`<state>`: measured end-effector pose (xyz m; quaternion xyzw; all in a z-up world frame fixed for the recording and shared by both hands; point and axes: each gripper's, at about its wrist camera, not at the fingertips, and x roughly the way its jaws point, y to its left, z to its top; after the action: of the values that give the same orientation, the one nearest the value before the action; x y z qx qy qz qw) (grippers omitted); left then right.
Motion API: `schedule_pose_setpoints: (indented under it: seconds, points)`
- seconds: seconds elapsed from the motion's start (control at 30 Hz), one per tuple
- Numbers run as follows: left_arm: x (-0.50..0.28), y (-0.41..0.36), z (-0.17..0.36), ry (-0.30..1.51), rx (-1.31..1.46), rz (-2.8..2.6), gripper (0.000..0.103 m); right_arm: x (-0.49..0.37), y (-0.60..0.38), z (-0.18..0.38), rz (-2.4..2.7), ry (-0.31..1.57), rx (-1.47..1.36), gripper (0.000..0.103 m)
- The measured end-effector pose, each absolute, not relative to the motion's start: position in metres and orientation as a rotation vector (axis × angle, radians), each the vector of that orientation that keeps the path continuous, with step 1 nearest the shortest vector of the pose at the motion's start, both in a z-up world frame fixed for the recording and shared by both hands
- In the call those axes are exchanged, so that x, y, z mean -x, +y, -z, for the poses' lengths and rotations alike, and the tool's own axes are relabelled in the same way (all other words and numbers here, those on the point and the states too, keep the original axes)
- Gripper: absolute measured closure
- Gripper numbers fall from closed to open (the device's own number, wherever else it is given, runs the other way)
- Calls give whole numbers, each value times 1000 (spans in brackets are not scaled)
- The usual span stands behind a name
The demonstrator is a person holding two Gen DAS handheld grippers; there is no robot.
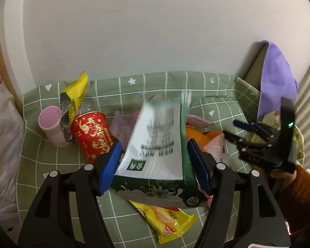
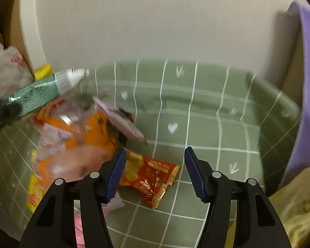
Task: Collect trash
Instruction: 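Reach the left tool to the milk carton while the right tool approaches the pink candy stick, then close the left tool on the milk carton while the right tool grasps the pink candy stick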
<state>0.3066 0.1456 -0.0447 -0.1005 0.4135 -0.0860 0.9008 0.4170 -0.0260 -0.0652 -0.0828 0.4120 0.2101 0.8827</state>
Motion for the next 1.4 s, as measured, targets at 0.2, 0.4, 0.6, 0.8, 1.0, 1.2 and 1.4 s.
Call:
schedule_pose_setpoints:
  seconds: [0.2, 0.4, 0.6, 0.8, 1.0, 1.2, 1.4]
  points:
    - [-305, 143, 49, 875, 188, 199, 41, -437, -31, 96, -438, 946, 143, 48]
    - [-303, 140, 58, 890, 187, 212, 41, -405, -40, 100, -455, 1005, 65, 58]
    - [-300, 138, 56, 873, 113, 183, 41, -371, -49, 89, -457, 1008, 64, 59]
    - [-316, 147, 60, 902, 140, 186, 28, -368, -68, 76, -401, 992, 50, 59]
    - [-351, 142, 86, 1016, 87, 176, 26, -360, -69, 58, -356, 942, 50, 59]
    - [-377, 149, 96, 1073, 167, 150, 38, -351, -86, 48, -304, 908, 46, 59]
    - [-354, 157, 60, 951, 200, 158, 41, -362, -79, 45, -332, 887, 72, 59]
